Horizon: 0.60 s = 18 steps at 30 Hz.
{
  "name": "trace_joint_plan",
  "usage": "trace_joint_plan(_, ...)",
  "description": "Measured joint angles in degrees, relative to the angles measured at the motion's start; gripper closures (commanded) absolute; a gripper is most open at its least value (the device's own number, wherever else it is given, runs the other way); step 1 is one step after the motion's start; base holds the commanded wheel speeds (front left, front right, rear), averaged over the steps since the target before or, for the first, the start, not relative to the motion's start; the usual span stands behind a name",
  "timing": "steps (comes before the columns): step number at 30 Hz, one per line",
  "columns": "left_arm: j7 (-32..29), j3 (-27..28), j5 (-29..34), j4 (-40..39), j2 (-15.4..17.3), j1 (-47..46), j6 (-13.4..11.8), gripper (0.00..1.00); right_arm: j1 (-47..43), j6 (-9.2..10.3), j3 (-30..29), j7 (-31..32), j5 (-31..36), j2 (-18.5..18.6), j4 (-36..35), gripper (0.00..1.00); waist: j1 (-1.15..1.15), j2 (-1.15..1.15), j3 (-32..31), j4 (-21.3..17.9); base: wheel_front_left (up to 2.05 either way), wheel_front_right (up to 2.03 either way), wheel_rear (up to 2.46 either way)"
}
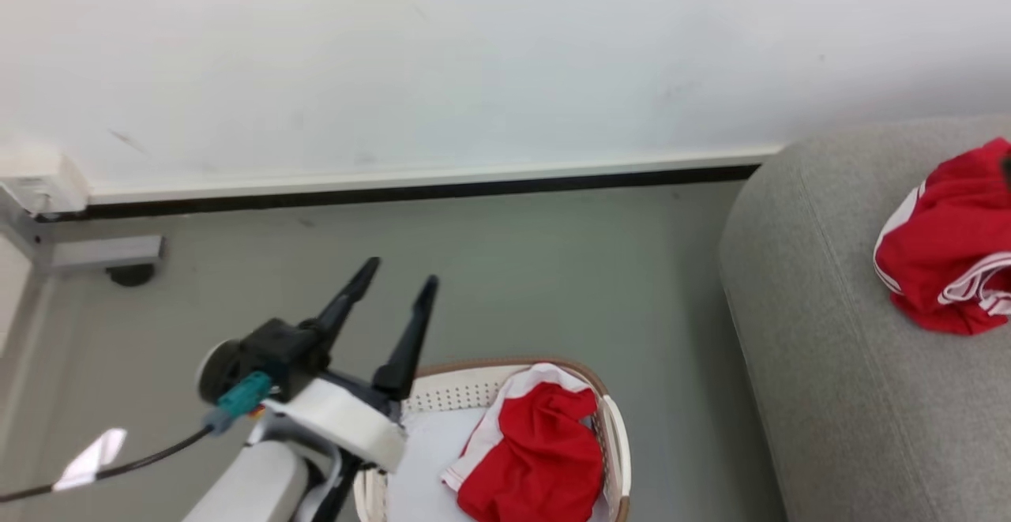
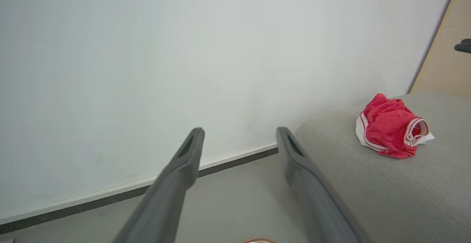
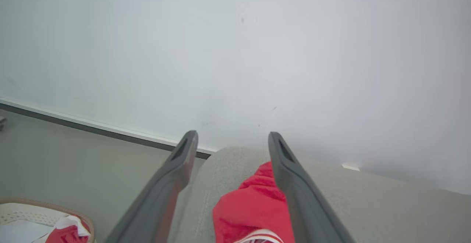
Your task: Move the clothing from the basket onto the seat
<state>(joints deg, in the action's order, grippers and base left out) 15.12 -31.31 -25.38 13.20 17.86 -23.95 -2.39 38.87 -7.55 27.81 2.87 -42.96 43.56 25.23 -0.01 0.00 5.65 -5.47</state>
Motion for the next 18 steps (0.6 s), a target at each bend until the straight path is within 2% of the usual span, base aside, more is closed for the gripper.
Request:
trace_joint_plan(8,0.0,8.3,-0.9,-1.5,0.8,6.5,-2.7,0.00,-10.2,0.00,-5.1,-8.7,1.9,-6.6,-5.8,0.00,0.00,0.00,-3.8,2.4,0.00,0.00,0.00)
trace_joint_plan(18,0.0,16.0,2.6,-2.9,-1.9,14.1,-4.7,0.00,-24.0,0.00,-17.9,-16.1,12.0,-20.4,-11.7,0.00,0.00,0.00,-4.4,3.6,0.00,0.00,0.00)
